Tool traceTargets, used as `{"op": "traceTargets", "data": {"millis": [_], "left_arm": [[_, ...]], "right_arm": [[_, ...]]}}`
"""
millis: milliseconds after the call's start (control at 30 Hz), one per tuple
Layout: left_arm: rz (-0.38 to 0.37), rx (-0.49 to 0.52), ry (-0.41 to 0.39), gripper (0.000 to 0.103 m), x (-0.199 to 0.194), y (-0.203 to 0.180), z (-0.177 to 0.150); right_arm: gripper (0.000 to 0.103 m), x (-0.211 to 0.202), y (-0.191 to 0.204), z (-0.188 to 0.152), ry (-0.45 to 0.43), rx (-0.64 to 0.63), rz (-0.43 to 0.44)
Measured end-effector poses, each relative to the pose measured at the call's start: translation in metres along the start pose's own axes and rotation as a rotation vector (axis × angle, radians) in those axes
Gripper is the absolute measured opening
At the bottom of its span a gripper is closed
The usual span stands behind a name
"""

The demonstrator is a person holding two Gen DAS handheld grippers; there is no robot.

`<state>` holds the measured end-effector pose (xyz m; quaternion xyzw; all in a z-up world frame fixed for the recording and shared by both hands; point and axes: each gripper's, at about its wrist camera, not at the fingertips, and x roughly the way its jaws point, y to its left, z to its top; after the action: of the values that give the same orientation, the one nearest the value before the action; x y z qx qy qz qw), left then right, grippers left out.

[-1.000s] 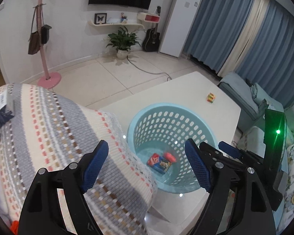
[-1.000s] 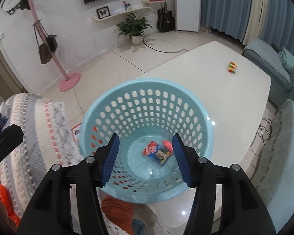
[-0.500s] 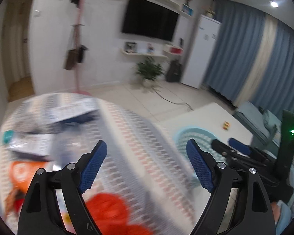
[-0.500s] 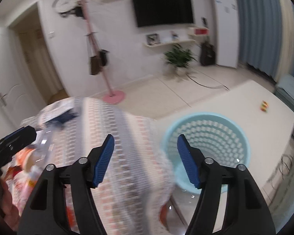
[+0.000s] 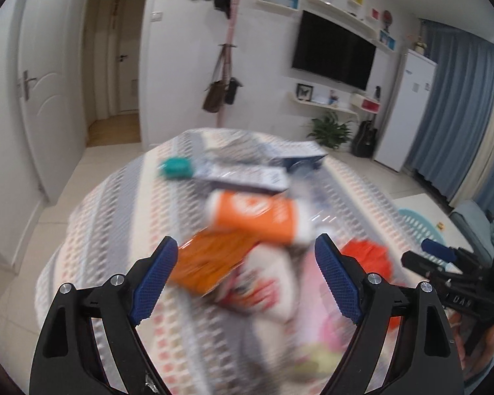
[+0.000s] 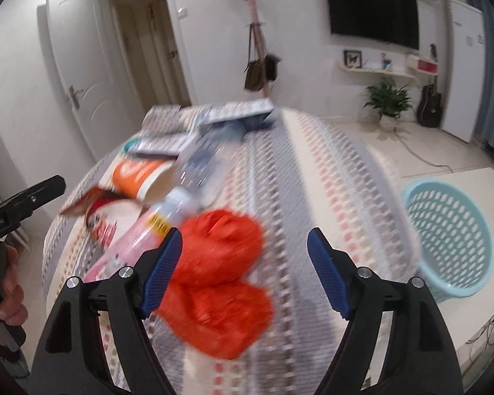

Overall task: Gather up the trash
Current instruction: 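Grasp the red plastic bag with the right tool while the left grasps the orange wrapper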

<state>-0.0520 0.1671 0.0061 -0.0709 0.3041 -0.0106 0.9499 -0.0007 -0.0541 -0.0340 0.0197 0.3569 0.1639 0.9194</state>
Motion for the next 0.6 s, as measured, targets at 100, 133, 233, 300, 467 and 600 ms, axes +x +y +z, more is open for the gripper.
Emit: {"op": "traceTargets", "data": {"millis": [100, 133, 233, 300, 467, 600], "left_arm": [[0.023, -0.001, 0.018, 0.083, 0.002, 0.020, -0.010], [0.030, 0.006, 0.022, 0.083, 0.004, 0.025, -0.012], [0.062, 0.037, 0.033, 0.083, 0.010, 0.032, -0.019], [0.082, 0.062, 0.032, 0.082, 0.015, 0.031, -0.021], [0.112, 0.102, 0.032, 0.075, 0.027, 0.028, -0.023], [0.096, 0.099, 0.039, 0.064, 0.034, 0.032, -0.020]], "right_arm": [[0.074, 0.008, 0.006, -0.007, 0.016, -0.004, -0.001], [0.074, 0.010, 0.008, -0.009, 0.019, -0.003, -0.003], [0.074, 0.019, 0.013, -0.010, 0.030, -0.005, -0.033], [0.074, 0.025, 0.014, -0.012, 0.034, -0.002, -0.039], [0.074, 0.034, 0.016, -0.009, 0.051, 0.007, -0.043], [0.074, 0.037, 0.015, -0.008, 0.055, 0.009, -0.056]]}}
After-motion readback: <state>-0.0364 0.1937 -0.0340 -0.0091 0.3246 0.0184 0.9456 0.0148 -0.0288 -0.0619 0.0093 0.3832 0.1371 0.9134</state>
